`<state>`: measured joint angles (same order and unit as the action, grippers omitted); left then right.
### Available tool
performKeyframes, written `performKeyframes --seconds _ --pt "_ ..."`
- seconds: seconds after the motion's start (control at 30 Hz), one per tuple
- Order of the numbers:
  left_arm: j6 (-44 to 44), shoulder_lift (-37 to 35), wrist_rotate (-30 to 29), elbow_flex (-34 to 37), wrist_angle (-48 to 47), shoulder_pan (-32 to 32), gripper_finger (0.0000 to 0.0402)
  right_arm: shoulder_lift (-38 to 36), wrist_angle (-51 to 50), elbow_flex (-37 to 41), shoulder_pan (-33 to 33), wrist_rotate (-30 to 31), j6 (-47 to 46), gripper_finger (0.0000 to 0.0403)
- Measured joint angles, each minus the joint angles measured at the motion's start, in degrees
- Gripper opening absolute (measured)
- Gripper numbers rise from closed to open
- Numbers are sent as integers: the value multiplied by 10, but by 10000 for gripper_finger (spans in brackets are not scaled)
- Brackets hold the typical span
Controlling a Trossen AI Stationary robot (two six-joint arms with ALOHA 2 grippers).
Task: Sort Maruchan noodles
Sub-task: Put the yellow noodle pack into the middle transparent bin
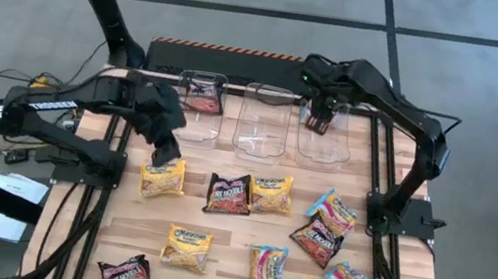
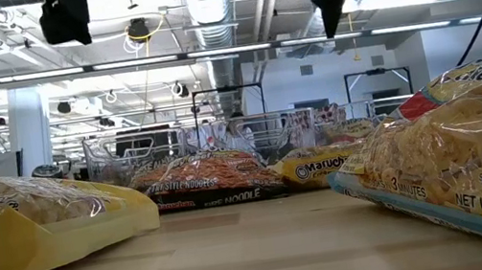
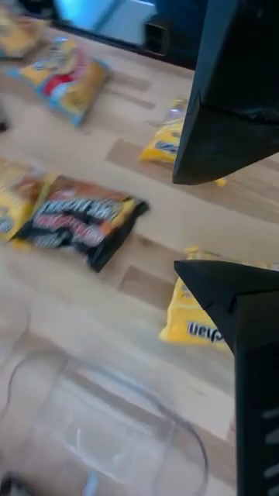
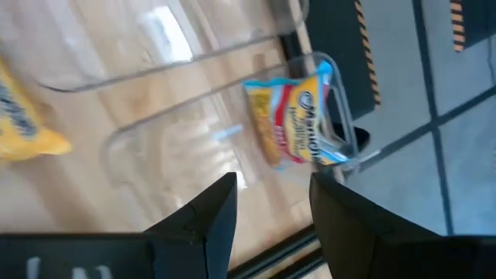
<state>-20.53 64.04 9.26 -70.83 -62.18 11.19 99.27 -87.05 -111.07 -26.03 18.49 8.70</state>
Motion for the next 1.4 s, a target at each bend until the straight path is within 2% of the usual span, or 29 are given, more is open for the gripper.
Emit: performKeyframes --seconds 0.23,0.33,0.73,0.97,1.23,1.4 --pt "12 35 5 0 2 -66 155 0 -31 -37 73 -12 -77 187" --pt "21 54 9 0 1 -91 155 -5 -30 -41 105 -38 -102 187" --pt "68 140 73 0 5 -181 155 -15 -29 -44 236 -69 -207 187" --pt "68 200 85 0 56 -225 155 -16 -30 -44 303 -73 -250 187" --pt "75 278 87 0 89 -247 155 -16 -30 -44 363 -73 -312 187" --pt "83 318 128 0 99 -247 155 -16 -30 -44 394 -72 -327 187"
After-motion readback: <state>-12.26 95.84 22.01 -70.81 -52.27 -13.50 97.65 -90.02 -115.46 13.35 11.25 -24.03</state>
